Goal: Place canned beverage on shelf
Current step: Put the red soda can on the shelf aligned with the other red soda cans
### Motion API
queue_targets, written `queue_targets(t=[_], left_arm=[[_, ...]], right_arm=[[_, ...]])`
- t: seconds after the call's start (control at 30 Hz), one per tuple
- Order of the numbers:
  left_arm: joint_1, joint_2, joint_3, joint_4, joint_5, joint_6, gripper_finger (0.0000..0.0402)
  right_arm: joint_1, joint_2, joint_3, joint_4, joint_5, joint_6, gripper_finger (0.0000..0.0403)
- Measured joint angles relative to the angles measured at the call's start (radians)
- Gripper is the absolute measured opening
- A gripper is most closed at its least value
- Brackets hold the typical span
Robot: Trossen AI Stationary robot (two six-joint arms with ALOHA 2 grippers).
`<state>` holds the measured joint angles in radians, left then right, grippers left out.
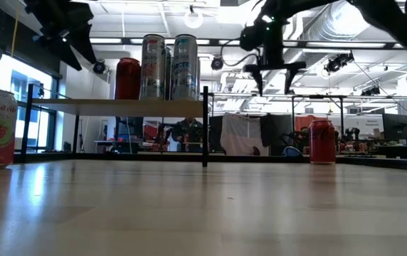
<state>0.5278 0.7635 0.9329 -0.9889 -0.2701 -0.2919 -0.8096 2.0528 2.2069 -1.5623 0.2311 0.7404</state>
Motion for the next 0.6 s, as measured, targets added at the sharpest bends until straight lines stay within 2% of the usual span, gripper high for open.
queue_targets(t=[0.17,0.3,0.47,0.6], left_arm=[[0.000,-0.027,0.000,-0.002,0.000,-0.004,0.0326],[0.000,-0.037,0.000,0.013,-0.002,0.018,0.0326],[0.000,-0.036,0.000,0.080,0.003,0.119,0.0326],[0.000,-0.032,0.000,0.143,0.035,0.137,0.0326]], right_arm=[[0.061,-0.210,-0.442,0.016,0.020,0.109,0.0349],[0.132,-0.446,-0.727,0.225,0.022,0.258,0.0349],[0.196,-0.697,-0.934,0.391,0.136,0.497,0.0349],[0.180,-0.780,-1.026,0.474,0.163,0.487,0.0349]])
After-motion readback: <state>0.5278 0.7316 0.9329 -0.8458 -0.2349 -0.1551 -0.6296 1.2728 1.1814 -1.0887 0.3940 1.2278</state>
